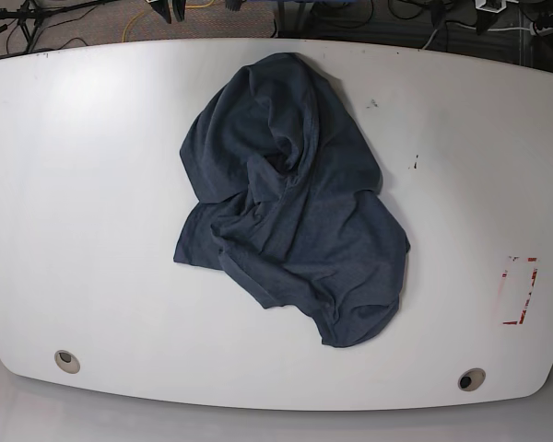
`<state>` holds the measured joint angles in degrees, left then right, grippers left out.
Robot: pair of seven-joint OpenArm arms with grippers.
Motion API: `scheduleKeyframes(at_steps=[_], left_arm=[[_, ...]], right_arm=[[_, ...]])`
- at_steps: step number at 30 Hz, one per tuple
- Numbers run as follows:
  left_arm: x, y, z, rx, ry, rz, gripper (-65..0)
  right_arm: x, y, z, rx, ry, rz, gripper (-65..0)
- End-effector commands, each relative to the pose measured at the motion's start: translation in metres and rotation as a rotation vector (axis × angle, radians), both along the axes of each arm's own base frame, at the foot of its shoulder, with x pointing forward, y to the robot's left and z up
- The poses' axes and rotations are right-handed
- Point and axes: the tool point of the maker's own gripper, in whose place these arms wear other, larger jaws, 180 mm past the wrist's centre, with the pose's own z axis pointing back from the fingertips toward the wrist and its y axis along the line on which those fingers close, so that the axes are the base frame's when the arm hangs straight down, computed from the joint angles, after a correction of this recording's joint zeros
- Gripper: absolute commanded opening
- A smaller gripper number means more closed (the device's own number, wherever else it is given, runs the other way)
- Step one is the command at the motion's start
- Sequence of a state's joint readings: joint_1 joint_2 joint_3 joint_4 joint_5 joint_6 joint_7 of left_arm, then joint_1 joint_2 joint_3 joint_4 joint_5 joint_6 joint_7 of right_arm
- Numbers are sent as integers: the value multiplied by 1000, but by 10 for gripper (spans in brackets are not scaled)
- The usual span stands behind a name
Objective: Fold the T-shirt properly
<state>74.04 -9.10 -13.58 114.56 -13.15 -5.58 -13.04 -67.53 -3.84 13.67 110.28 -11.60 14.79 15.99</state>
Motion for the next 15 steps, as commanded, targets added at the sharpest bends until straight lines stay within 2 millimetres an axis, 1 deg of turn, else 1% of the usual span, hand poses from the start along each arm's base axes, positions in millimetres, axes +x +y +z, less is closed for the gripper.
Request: scheduleKeyframes(at_steps=[1,4,15], left_arm=[[5,-1,8,2,-31,-5,-231],[12,-1,4,0,-51,-5,-231],[26,4,4,9,-90,2,-232]], right_arm=[[6,-1,8,-3,-34,4,-566],[19,1,4,0,-48,7,-567],[39,0,0,-2,-71,-1,-566]])
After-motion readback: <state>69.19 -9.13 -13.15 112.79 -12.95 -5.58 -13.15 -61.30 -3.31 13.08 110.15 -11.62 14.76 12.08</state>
